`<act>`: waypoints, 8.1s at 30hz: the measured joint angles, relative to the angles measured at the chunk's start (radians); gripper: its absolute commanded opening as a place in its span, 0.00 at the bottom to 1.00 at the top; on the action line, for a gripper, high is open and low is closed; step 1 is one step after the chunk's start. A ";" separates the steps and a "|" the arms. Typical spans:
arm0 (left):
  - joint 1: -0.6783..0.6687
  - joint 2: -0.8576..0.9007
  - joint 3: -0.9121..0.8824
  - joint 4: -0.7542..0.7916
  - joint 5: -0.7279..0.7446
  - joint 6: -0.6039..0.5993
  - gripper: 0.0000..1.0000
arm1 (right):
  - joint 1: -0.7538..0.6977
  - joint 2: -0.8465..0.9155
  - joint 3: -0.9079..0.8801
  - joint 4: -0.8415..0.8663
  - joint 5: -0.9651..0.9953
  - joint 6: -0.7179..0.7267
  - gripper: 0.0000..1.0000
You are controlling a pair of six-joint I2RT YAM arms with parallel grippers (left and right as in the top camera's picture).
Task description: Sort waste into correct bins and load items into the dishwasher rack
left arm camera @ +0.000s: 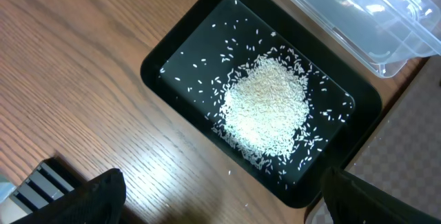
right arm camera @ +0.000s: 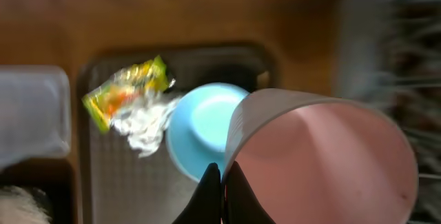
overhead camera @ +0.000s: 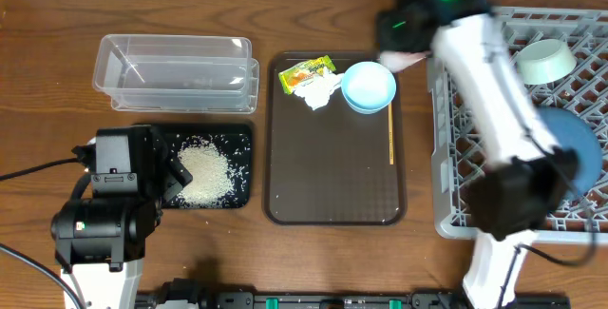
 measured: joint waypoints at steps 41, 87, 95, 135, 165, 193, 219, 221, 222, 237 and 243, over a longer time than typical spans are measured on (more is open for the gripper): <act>0.000 0.000 0.000 0.000 0.000 0.000 0.93 | -1.099 -0.055 -0.725 1.160 -1.254 -0.004 0.01; 0.000 0.000 0.000 0.000 0.000 0.000 0.93 | -1.217 -0.390 -0.735 0.718 -0.799 0.094 0.29; 0.000 0.000 0.000 0.000 0.000 0.000 0.93 | -0.975 -0.484 -0.735 0.716 -0.677 0.093 0.40; 0.000 0.000 0.000 0.000 0.000 0.000 0.93 | 0.284 0.027 -0.689 0.656 0.229 -0.232 0.11; 0.000 0.000 0.000 0.000 0.000 0.000 0.93 | -0.394 -0.389 -0.366 0.219 -0.299 -0.167 0.01; 0.000 0.000 0.000 0.000 0.000 0.000 0.93 | -1.338 -0.199 -0.829 0.798 -1.363 -0.193 0.01; 0.000 0.000 0.000 0.000 0.000 0.000 0.93 | -1.468 -0.107 -0.830 0.778 -1.241 -0.092 0.10; 0.000 0.000 0.000 0.000 0.000 0.000 0.93 | -1.486 -0.109 -0.830 0.747 -1.205 -0.077 0.14; 0.000 0.000 0.000 0.000 0.000 0.000 0.93 | -1.492 -0.113 -0.830 0.730 -1.186 -0.073 0.16; 0.000 0.000 0.000 0.000 0.000 0.000 0.93 | -1.504 -0.566 -0.834 0.639 -0.786 0.243 0.32; 0.000 0.000 0.000 0.000 0.000 0.000 0.93 | -1.303 -0.667 -0.834 0.636 -0.527 0.254 0.31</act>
